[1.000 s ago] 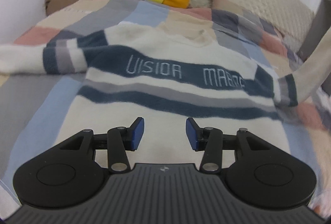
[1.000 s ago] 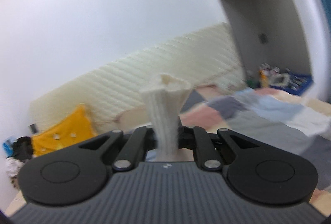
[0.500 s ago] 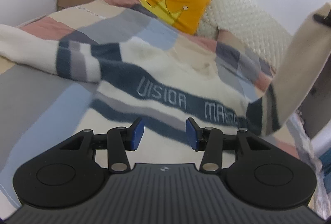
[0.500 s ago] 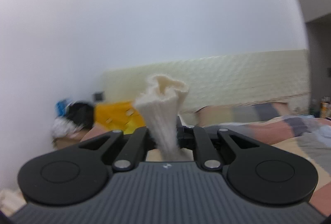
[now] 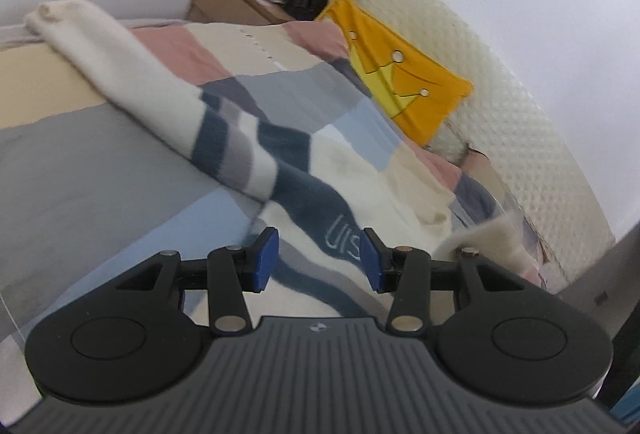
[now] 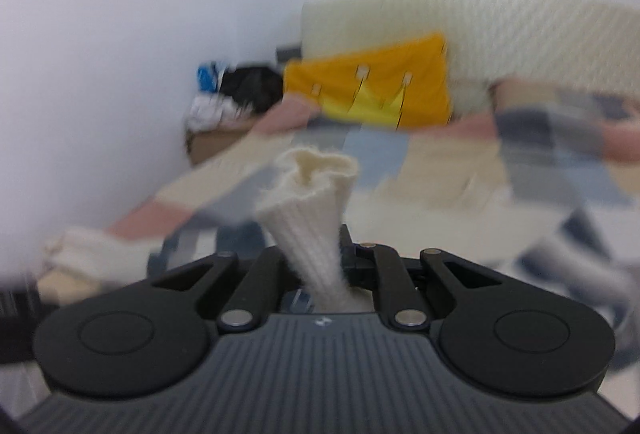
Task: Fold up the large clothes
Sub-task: 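Lift the sleeve with the right tool, lay it across the body, release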
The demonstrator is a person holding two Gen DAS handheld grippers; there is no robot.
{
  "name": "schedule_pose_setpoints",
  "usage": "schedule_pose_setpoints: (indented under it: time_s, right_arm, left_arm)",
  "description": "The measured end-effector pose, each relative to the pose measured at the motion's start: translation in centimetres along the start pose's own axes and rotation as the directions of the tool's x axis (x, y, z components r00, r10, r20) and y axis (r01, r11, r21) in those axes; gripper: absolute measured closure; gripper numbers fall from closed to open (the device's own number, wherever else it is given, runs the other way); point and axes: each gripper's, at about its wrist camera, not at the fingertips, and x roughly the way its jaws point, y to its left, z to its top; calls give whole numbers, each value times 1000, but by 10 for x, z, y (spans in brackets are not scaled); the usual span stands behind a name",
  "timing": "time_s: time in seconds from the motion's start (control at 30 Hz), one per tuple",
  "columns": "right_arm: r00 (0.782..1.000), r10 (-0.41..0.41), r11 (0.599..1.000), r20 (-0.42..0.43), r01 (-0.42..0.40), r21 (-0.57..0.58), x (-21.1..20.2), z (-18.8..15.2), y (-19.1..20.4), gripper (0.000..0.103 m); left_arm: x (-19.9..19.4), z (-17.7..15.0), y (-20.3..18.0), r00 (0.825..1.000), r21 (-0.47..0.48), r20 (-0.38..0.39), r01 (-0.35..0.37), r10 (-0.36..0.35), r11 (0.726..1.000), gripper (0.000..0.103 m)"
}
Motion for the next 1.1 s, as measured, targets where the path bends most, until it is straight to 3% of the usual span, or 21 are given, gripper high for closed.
schedule_pose_setpoints:
  time_s: [0.2, 0.37, 0.47, 0.57, 0.63, 0.67, 0.87, 1.1]
  right_arm:
    - [993, 26, 1000, -116, -26, 2, 16, -49, 29, 91]
    - [984, 53, 998, -169, -45, 53, 24, -65, 28, 90]
    - [973, 74, 993, -220, -51, 106, 25, -67, 27, 85]
    - [959, 109, 990, -260, -80, 119, 20, -70, 27, 65]
    - [951, 146, 983, -271, -110, 144, 15, -69, 24, 40]
    - [948, 162, 980, -275, -123, 154, 12, -68, 22, 37]
    - [946, 147, 986, -289, -117, 118, -13, -58, 6, 36]
    - [965, 101, 988, -240, -71, 134, -44, -50, -30, 36]
  left_arm:
    - [6, 5, 3, 1000, -9, 6, 9, -9, 1000, 52]
    - [14, 6, 5, 1000, -15, -27, 14, -14, 1000, 52]
    - [16, 7, 4, 999, -7, -27, 30, -31, 1000, 52]
    - [19, 4, -1, 999, 26, -37, 28, -27, 999, 52]
    - [19, 2, -4, 999, 45, -41, 33, -31, 998, 52]
    - [19, 2, -4, 999, 52, -41, 35, -33, 998, 52]
    - [23, -6, -11, 991, 89, -94, 99, -90, 991, 52]
    - [30, -27, -36, 988, 222, -135, 108, -79, 969, 55]
